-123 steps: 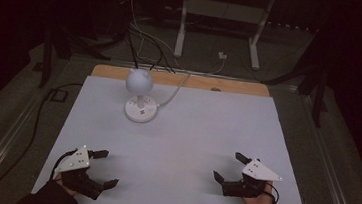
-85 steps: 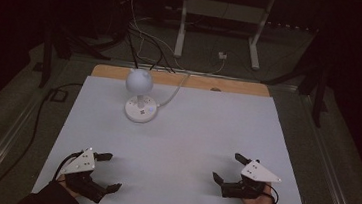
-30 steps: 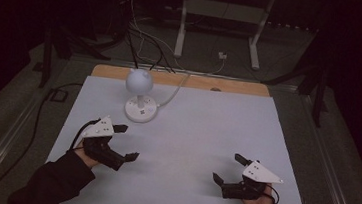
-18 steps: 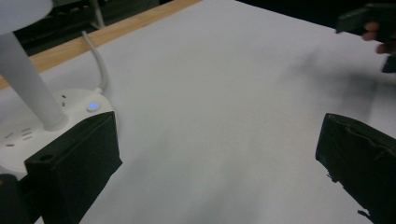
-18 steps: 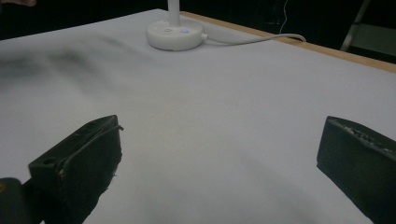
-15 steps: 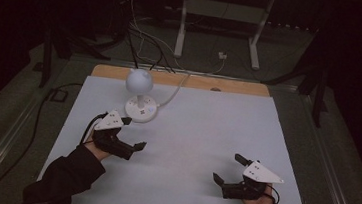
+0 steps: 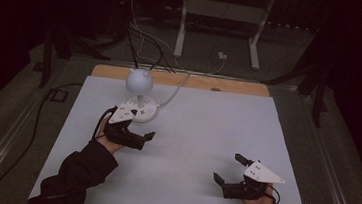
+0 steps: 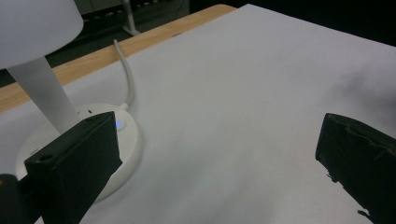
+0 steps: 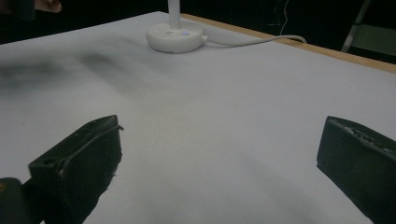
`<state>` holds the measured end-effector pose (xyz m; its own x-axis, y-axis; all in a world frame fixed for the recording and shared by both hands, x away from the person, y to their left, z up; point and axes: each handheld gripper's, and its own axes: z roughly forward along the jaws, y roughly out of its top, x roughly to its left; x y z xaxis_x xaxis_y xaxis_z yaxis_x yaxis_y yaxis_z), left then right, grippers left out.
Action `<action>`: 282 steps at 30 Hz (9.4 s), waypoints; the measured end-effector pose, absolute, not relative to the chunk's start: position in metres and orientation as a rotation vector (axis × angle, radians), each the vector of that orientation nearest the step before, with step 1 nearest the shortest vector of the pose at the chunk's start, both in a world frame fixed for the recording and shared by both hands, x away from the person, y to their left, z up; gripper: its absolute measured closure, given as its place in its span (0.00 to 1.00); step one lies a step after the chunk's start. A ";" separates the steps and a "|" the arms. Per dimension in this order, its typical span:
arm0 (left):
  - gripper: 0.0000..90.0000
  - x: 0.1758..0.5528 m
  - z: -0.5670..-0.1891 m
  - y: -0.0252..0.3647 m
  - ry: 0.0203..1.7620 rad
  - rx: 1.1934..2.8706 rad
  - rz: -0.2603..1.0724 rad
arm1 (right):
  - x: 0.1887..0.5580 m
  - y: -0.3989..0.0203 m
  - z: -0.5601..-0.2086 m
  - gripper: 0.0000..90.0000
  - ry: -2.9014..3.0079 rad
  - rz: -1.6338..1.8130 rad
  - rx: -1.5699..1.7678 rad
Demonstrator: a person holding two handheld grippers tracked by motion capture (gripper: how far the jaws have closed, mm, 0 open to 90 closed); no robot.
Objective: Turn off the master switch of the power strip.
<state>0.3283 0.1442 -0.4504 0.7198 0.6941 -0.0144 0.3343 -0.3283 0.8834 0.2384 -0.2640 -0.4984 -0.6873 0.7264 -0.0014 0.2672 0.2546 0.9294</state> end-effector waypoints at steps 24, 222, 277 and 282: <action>0.00 0.358 -0.450 0.113 0.896 1.876 0.549 | 0.239 -0.266 -0.498 0.00 2.092 1.446 0.916; 0.00 0.334 -0.447 0.162 0.842 2.095 0.218 | 0.238 -0.269 -0.496 0.00 2.082 1.454 0.920; 0.00 0.239 -0.517 0.251 0.772 2.115 0.228 | 0.240 -0.268 -0.499 0.00 2.105 1.440 0.924; 0.00 0.241 -0.518 0.249 0.760 2.088 0.202 | 0.240 -0.267 -0.499 0.00 2.108 1.438 0.921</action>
<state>0.2407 0.2492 -0.5175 0.7996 0.5858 -0.1321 0.4425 -0.4261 0.7891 0.2400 -0.2667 -0.4990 -0.6896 0.7239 0.0208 0.2836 0.2435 0.9275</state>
